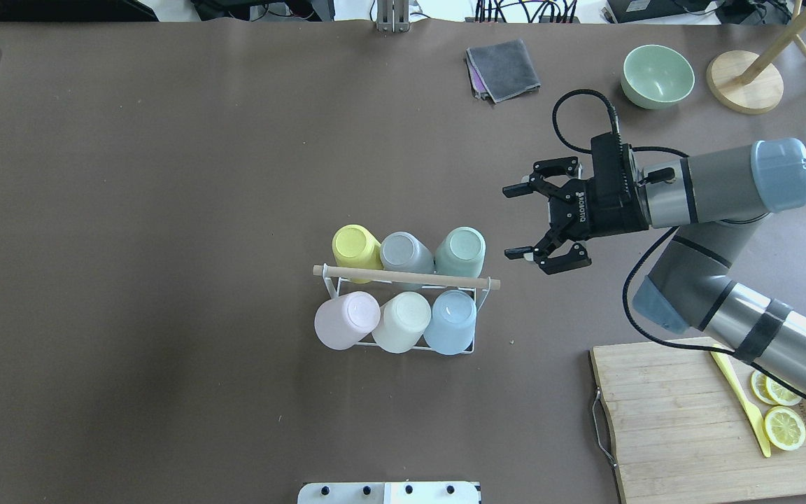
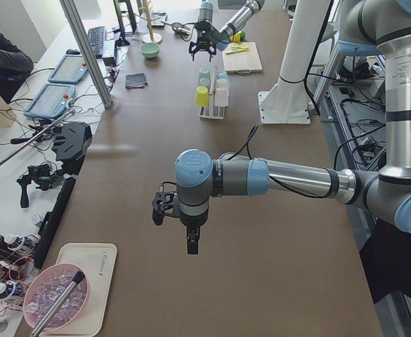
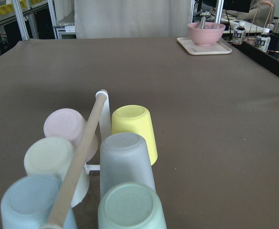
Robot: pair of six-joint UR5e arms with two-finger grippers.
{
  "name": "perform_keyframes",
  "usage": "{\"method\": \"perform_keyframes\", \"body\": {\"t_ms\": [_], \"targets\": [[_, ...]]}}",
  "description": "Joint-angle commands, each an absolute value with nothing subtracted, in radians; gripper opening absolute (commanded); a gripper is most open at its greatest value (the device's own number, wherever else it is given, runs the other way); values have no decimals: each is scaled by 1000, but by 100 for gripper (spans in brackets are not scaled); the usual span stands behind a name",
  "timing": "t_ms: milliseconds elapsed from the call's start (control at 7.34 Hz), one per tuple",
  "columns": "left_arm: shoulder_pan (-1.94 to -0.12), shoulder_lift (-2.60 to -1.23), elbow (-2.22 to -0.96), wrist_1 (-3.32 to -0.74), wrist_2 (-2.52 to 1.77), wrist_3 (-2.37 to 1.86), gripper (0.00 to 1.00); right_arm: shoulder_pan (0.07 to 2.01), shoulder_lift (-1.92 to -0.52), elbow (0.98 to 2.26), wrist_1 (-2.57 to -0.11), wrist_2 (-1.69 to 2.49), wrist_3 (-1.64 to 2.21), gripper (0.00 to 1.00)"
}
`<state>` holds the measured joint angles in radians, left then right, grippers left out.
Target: Place cup on cup holder
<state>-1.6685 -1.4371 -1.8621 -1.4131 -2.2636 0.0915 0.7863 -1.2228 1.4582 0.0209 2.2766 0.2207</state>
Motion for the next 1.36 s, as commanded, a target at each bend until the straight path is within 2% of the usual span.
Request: {"method": "perform_keyframes", "body": {"t_ms": [0, 272, 817, 1226], "targets": [[-1663, -1453, -1867, -1420, -2258, 140, 99, 936, -1291, 1439, -46, 2454, 222, 100], [-1626, -1474, -1865, -1424, -2255, 138, 99, 1056, -1400, 1462, -124, 2526, 236, 100], [-1628, -1474, -1867, -1425, -2314, 120, 99, 1281, -1567, 1518, -528, 2603, 224, 100], [-1603, -1482, -1856, -1424, -2388, -50, 99, 1405, -1629, 1526, -852, 2498, 213, 100]]}}
